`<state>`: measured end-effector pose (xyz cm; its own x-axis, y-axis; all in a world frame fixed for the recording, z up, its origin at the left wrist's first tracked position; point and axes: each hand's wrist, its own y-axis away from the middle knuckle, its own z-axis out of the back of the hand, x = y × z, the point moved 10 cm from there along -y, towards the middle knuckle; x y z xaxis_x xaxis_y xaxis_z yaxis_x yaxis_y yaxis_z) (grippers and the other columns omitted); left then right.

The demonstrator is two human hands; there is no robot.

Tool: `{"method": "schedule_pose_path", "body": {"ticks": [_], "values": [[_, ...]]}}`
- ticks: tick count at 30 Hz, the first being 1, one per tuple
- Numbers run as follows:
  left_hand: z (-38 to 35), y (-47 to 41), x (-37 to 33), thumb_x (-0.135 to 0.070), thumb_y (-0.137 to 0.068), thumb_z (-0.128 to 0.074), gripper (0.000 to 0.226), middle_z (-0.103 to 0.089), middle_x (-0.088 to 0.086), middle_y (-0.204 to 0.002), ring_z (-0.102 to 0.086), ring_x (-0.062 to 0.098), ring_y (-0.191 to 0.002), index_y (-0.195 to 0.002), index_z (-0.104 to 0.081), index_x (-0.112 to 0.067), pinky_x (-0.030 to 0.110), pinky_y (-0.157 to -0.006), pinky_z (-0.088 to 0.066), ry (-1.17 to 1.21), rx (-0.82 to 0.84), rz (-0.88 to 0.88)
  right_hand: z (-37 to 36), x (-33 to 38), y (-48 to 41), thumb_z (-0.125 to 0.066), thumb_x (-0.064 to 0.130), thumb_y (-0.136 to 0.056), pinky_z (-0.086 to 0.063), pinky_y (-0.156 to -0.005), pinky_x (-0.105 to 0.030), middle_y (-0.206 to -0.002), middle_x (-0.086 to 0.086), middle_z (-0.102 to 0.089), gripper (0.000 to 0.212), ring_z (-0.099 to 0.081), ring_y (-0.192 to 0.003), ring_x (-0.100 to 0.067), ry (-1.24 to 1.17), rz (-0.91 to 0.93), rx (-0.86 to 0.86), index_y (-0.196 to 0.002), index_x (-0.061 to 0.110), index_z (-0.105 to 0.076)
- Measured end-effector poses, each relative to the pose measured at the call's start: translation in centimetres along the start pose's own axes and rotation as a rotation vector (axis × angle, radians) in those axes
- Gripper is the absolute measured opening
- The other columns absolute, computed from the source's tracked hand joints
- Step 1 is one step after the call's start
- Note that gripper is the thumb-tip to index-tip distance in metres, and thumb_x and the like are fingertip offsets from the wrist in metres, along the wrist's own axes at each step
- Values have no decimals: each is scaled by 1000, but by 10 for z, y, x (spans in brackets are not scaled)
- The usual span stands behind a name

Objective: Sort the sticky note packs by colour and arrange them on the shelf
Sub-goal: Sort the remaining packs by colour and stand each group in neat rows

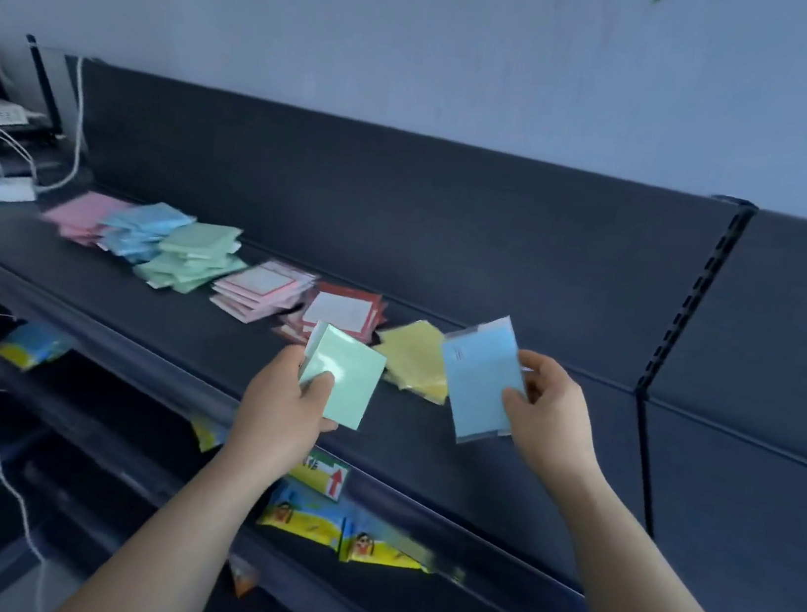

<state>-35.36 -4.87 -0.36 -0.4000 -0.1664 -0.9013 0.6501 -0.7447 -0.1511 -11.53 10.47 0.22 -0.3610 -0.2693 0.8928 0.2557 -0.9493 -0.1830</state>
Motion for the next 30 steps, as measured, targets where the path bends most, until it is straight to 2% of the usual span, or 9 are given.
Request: {"method": "schedule_pose_path", "body": {"ticks": [3,6,9,11,14,16,18,20,30], "values": [[27,-19,10,-15,-99,-48,11,-60,4,-107,-69,23,-82,-106,-52,-7,11,-46,-47,-17,-43,0,-32,13,-8,-50,1,-89,-45,-61,-18,-93,11,-65,36,-59,-78,-5,-29,5,9,-119,21,-54],[48,-36,22,-16,-99,-49,11,-58,3,-108,-66,21,-86,-108,-50,-11,18,-52,-54,-38,-87,-5,-58,24,-18,-55,4,-90,-44,-60,-17,-96,6,-67,30,-61,-80,-6,-54,12,31,-117,17,-56],[67,-48,34,-19,-97,-51,10,-59,0,-103,-64,21,-87,-108,-50,-18,44,-70,-59,-88,-132,4,-83,35,-32,-57,6,-91,-43,-52,-11,-91,9,-65,24,-61,-79,-4,-52,37,70,-111,19,-57],[78,-56,38,-21,-98,-50,9,-57,-4,-98,-62,22,-86,-106,-48,-19,50,-74,-57,-106,-169,9,-99,44,-42,-58,8,-91,-42,-49,-7,-93,8,-64,24,-59,-79,-1,-54,61,91,-111,21,-57],[95,-69,47,-20,-99,-47,8,-57,-3,-100,-63,22,-84,-107,-46,-19,46,-73,-58,-74,-231,35,-124,56,-55,-58,9,-91,-43,-52,-8,-95,9,-64,26,-59,-79,0,-46,103,111,-112,24,-55],[106,-77,54,-19,-100,-44,9,-58,3,-108,-65,23,-83,-109,-45,-17,31,-61,-56,-52,-267,59,-142,64,-61,-57,8,-91,-44,-59,-12,-94,12,-63,26,-60,-82,-4,-48,124,135,-109,25,-53],[117,-86,63,-18,-101,-42,10,-57,5,-112,-66,25,-86,-111,-44,-15,13,-47,-46,-43,-284,78,-159,73,-67,-57,7,-91,-45,-64,-17,-95,12,-62,25,-60,-83,-5,-44,144,152,-108,25,-52],[129,-96,72,-17,-101,-42,11,-57,5,-115,-65,26,-90,-112,-44,-15,8,-43,-43,-23,-298,90,-176,82,-73,-56,7,-91,-43,-62,-14,-95,14,-60,24,-58,-81,0,-38,154,162,-108,25,-52],[219,-187,112,-20,-102,-42,12,-58,4,-116,-65,22,-87,-112,-47,-16,15,-49,-46,-30,-352,30,-273,140,-114,-56,8,-91,-44,-63,-14,-98,9,-61,21,-58,-85,-2,-85,178,90,-108,20,-53]]}}
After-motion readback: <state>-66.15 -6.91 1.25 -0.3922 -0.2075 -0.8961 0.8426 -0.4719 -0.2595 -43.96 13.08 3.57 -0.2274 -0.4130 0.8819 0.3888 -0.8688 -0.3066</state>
